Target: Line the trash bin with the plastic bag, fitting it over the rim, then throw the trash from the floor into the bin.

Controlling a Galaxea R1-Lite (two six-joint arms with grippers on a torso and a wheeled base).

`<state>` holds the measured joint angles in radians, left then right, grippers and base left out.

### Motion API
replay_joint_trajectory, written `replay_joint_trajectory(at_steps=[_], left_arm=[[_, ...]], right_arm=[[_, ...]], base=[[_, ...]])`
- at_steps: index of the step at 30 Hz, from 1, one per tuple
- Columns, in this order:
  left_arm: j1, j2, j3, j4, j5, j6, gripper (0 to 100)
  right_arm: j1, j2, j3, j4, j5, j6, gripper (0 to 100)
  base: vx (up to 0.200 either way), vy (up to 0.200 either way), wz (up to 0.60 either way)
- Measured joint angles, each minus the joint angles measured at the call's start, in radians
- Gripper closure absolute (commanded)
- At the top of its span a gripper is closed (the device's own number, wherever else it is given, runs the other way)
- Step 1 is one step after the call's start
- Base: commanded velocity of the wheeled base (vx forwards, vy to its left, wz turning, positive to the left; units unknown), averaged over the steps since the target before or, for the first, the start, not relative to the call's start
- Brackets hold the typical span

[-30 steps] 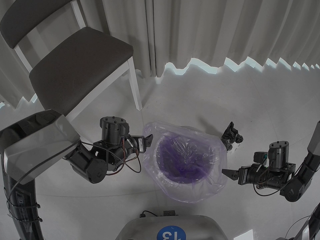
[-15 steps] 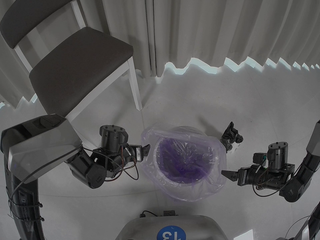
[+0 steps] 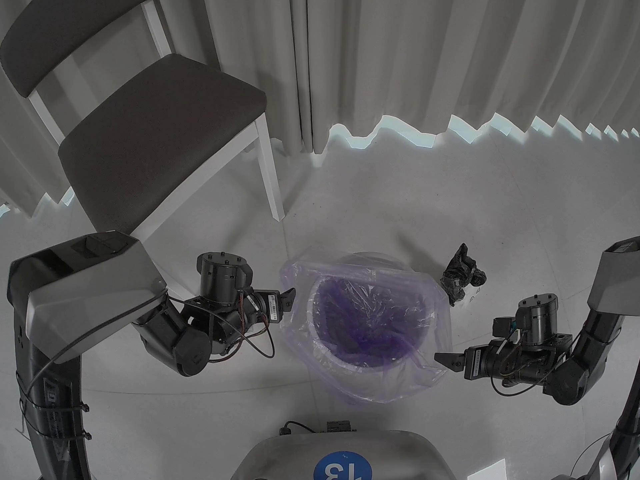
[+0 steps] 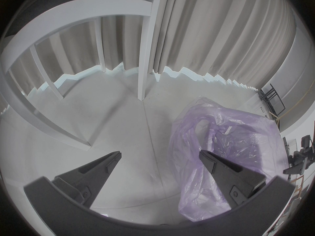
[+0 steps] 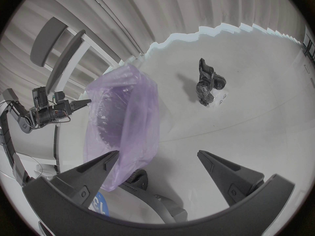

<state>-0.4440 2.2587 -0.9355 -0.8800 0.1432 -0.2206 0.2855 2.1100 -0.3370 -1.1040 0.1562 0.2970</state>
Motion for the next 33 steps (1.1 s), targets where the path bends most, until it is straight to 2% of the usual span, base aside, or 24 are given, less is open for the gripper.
replay_joint_trajectory(at_steps=[26, 33], left_arm=[[0.025, 0.083, -0.055, 0.004, -0.027, 0.003, 0], [0.044, 0.106, -0.104, 0.013, -0.026, 0.003, 0]], right_arm=[[-0.081, 0.284, -0.212, 0.001, -0.006, -0.027, 0], [-0.100, 0.327, -0.267, 0.005, -0.064, -0.027, 0]], base=[[0.000, 0.000, 0.00], [0.000, 0.000, 0.00]])
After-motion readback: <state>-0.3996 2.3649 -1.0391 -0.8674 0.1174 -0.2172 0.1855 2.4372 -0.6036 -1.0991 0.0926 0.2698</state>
